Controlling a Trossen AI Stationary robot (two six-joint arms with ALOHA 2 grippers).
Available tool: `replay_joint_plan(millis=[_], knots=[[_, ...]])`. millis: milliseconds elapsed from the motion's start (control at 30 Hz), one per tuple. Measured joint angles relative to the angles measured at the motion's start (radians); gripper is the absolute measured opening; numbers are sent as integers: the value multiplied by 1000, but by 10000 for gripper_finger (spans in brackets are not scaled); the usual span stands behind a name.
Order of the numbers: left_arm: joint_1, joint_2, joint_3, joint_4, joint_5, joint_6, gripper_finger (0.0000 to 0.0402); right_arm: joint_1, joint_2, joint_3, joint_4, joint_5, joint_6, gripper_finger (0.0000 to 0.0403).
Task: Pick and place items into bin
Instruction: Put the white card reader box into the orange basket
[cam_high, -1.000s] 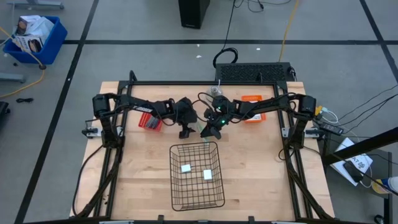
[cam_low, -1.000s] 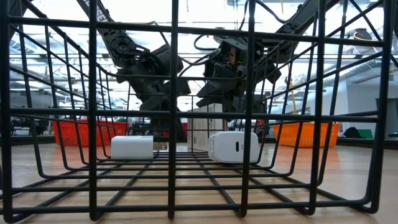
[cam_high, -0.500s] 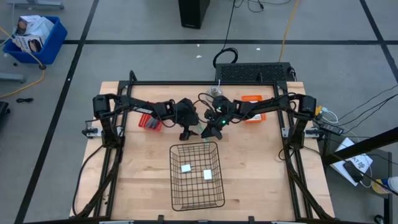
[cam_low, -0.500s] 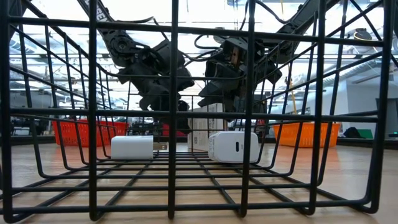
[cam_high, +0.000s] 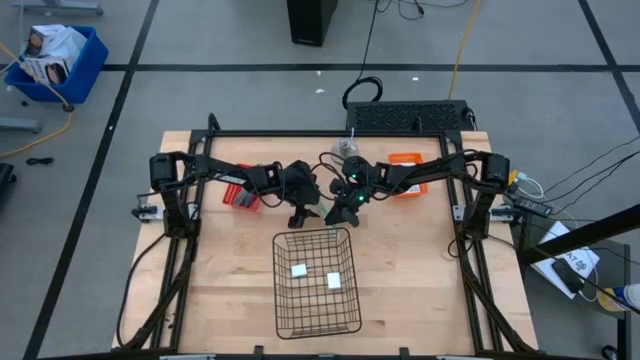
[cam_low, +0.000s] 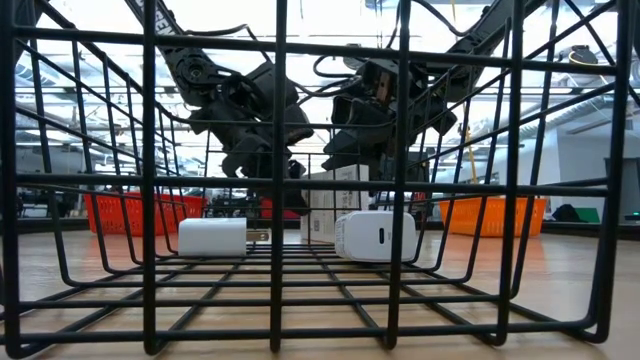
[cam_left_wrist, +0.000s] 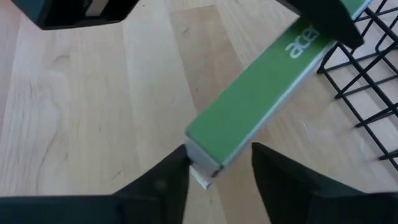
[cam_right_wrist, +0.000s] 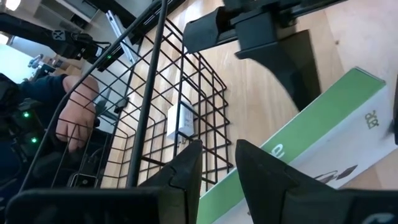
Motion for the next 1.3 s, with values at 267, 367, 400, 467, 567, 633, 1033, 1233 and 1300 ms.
replay_joint_plan(millis=[267,367,400,467,567,633,1033,1233,1300], knots=[[1,0,0,0,5,23,77,0,-2,0,7,-3,5,98],[1,0,0,-1,4,21,55,0,-1,0,17,-3,5,98],[1,0,0,-1,4,16,52,0,-1,-1,28,-3,6,98],[8,0,0,0,5,4,48,-2,-10,-1,58,-9,12,98],[19,0,0,1,7,-18,51,-9,-22,-3,117,-28,36,98],[28,0,0,7,5,-43,57,-14,-44,-3,125,-13,44,98],[51,0,3,105,-2,-168,56,-81,-235,-3,7,58,-64,98],[47,-1,6,141,-13,-250,51,-91,-374,-2,-241,276,-145,101],[44,-1,8,153,-11,-289,47,-79,-408,-2,-312,381,-183,109]])
